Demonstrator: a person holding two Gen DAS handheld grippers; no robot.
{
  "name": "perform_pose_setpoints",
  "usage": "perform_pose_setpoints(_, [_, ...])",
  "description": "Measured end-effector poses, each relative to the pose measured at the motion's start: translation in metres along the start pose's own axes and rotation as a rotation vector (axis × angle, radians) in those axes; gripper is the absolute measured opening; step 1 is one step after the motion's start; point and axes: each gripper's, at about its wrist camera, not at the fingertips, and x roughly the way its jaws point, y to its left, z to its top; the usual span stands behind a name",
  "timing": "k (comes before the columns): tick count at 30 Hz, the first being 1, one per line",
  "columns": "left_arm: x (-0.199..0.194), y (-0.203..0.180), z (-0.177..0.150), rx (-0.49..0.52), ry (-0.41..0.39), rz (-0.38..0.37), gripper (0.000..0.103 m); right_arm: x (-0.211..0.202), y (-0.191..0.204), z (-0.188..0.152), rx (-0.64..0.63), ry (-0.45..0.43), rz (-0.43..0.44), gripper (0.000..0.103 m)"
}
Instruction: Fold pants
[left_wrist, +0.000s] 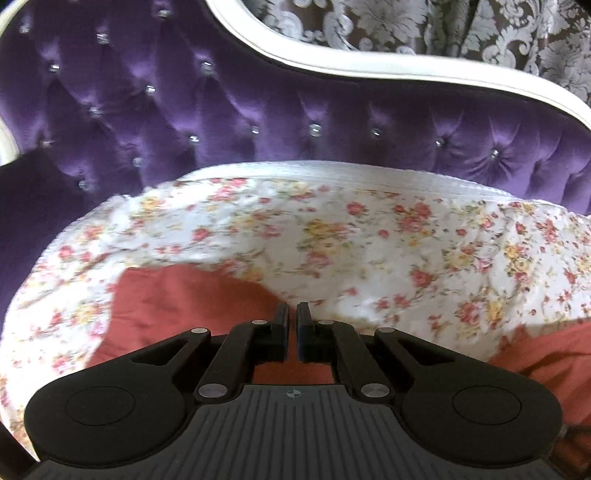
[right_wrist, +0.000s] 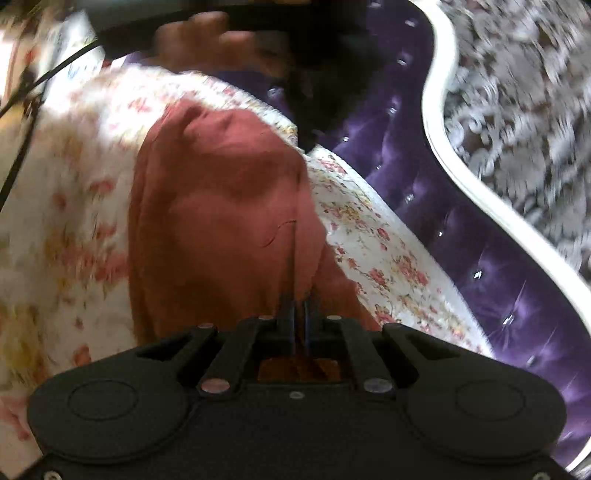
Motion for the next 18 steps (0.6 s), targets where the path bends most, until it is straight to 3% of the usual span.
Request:
perform_pose_setpoints(3, [0.019, -0.008, -0.004, 0.026, 0.034, 0.01, 0.005, 0.003, -0.002, -0.001, 0.019, 0.002, 0.004, 0.013])
perform_pose_setpoints(6, [0.039, -0.003, -0.02, 0.015, 0.124, 0.023, 0.005, 0.0, -0.012, 0.001, 0.061, -0.001, 0.029, 0.013])
perform_pose_setpoints(10, [0.035, 0.003, -0.046, 0.031, 0.075, 0.021, 0.005, -0.006, -0.04, 0.004, 0.176, -0.021, 0.097, 0.016])
perform_pose_setpoints(14, [0.029, 0.0, -0.055, 0.054, 0.047, 0.041, 0.005, -0.01, -0.087, 0.008, 0.407, -0.066, 0.163, 0.048])
perform_pose_setpoints(18, [0.027, -0.002, -0.052, 0.05, 0.03, 0.053, 0.005, 0.016, -0.125, 0.005, 0.588, -0.021, 0.255, 0.054])
